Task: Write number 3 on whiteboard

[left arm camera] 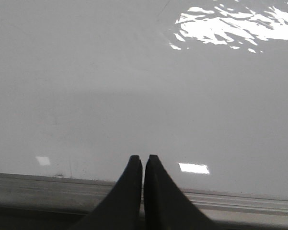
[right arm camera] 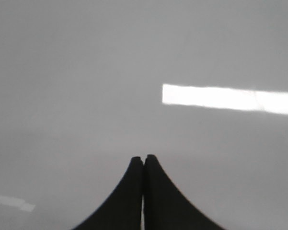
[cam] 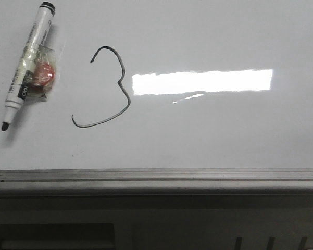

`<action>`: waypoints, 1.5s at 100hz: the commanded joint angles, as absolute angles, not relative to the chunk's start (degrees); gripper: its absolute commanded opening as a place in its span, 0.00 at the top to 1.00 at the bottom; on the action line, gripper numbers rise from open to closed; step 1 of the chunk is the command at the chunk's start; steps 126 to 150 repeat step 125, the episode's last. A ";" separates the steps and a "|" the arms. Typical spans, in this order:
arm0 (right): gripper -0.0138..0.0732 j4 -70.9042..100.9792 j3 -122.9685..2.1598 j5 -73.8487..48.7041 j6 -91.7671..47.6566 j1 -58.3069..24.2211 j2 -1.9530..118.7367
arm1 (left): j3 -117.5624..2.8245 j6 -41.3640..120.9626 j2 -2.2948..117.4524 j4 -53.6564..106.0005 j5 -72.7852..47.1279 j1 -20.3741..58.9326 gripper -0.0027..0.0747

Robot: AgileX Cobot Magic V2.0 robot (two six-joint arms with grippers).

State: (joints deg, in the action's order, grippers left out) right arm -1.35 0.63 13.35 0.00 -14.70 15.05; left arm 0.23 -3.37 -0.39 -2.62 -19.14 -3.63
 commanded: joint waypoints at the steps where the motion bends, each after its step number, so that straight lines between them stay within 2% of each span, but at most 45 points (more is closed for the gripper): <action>1: 0.92 -1.21 2.06 17.43 2.34 -12.41 14.49 | 2.09 -3.98 -1.78 -2.73 -15.69 -3.78 0.99; 18: 0.92 -1.21 1.95 6.66 2.34 -8.71 9.08 | 2.09 -3.98 -1.78 -2.73 -15.69 -3.78 0.99; 35: 0.92 -1.21 1.95 -7.39 2.34 -3.50 -1.76 | 2.09 -3.98 -1.78 -2.73 -15.69 -3.78 0.99; 52: 0.92 -1.33 1.95 -18.12 2.34 -0.40 -1.39 | 2.09 -3.98 -1.68 -2.64 -15.65 -3.78 0.99; 150: 0.92 -1.43 1.95 -17.98 2.23 -0.16 -1.39 | 2.09 -3.98 -1.68 -2.64 -15.75 -3.78 0.99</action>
